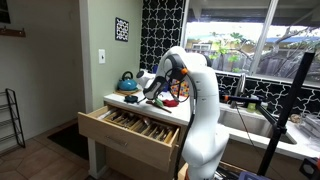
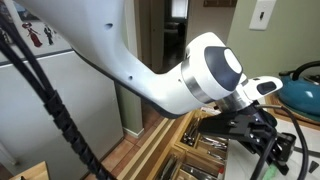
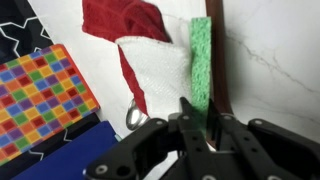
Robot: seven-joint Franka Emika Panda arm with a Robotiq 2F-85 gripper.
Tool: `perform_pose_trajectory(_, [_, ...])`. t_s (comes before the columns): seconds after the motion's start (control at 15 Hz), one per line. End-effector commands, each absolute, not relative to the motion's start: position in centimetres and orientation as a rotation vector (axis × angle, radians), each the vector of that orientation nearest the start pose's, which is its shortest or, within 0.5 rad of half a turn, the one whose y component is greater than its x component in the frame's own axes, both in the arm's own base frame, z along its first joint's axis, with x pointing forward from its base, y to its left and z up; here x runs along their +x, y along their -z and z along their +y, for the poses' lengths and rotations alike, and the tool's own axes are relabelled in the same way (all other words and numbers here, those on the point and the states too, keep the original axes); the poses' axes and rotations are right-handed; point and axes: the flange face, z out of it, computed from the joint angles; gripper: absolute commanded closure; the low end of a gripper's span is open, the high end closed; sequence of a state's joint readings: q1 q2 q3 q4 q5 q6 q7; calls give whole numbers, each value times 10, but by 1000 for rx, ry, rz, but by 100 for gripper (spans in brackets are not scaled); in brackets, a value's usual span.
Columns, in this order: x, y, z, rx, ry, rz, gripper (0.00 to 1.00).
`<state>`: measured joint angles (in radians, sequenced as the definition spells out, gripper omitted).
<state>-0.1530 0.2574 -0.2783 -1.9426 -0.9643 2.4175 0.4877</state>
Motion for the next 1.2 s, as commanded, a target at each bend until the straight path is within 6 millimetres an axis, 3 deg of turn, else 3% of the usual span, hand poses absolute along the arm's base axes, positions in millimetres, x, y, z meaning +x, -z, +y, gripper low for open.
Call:
perform_pose_trajectory(0.0, [566, -401, -232, 2356, -356, -229, 96])
perform_pose_trajectory(0.4, [554, -415, -178, 2589, -485, -326, 96])
perform_pose_trajectory(0.67, [541, -412, -153, 2754, -529, -467, 96])
perform_pose_trajectory(0.93, [529, -403, -139, 2921, -480, -635, 96])
perform_pose_trajectory(1.13, [528, -393, -144, 2950, -457, -826, 96])
